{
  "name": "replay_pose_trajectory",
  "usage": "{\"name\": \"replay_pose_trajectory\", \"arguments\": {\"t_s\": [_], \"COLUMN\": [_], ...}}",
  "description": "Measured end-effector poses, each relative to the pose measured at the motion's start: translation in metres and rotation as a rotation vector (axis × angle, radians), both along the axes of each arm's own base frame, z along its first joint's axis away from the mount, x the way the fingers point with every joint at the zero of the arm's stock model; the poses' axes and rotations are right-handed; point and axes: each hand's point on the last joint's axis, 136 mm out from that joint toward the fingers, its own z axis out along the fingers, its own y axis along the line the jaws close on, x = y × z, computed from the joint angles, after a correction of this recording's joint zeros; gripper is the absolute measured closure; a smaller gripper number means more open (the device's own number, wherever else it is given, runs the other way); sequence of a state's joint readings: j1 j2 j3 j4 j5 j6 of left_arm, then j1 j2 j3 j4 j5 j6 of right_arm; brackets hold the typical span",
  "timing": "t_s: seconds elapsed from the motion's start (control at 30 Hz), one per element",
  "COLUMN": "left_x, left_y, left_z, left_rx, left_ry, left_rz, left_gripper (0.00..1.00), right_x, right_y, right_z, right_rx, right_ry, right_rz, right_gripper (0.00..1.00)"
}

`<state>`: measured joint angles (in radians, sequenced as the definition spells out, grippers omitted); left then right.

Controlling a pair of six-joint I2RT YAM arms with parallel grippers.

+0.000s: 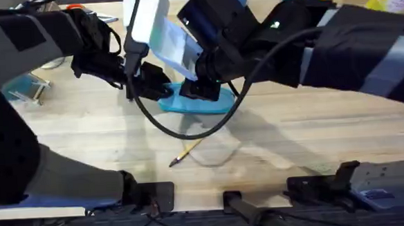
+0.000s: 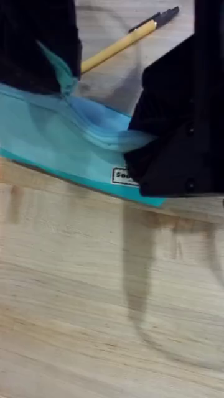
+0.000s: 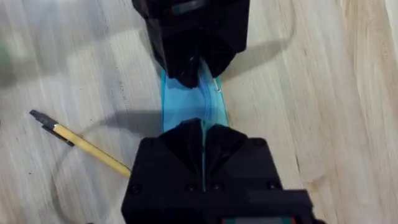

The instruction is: Unzip the bag, pick up the pens from the table one at a time and place them inside, then zip the bag closed.

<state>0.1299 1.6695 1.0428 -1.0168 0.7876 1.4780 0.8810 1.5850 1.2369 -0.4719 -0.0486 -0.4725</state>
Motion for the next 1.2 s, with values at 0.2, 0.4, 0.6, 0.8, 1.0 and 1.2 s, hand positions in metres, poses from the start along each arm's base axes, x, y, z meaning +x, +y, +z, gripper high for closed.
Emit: {"name": "replay_pose_trajectory", "arguments": {"t_s": [0.2, 0.4, 0.6, 0.8, 1.0, 1.2], "left_x": [0.000, -0.002, -0.003, -0.002, -0.001, -0.001], "left_y": [0.000, -0.001, -0.001, 0.000, 0.000, 0.000], "left_z": [0.000, 0.000, 0.000, 0.000, 0.000, 0.000], "left_rx": [0.000, -0.003, -0.003, -0.002, -0.001, -0.001], "left_ry": [0.001, 0.010, 0.013, 0.011, 0.007, 0.007], "left_rz": [0.000, 0.000, 0.000, 0.000, 0.001, 0.001], "left_gripper": [0.959, 0.959, 0.959, 0.959, 0.959, 0.959], "right_x": [-0.002, -0.003, -0.004, 0.000, 0.007, 0.008], "right_y": [0.001, 0.012, 0.018, 0.025, 0.033, 0.034], "right_z": [-0.001, -0.014, -0.025, -0.024, -0.018, -0.018], "right_rx": [0.002, 0.010, 0.005, 0.030, 0.065, 0.068], "right_ry": [0.011, 0.038, 0.056, 0.041, 0.010, 0.007], "right_rz": [0.007, 0.032, 0.047, 0.050, 0.051, 0.051], "right_gripper": [0.971, 0.971, 0.970, 0.970, 0.971, 0.932]}}
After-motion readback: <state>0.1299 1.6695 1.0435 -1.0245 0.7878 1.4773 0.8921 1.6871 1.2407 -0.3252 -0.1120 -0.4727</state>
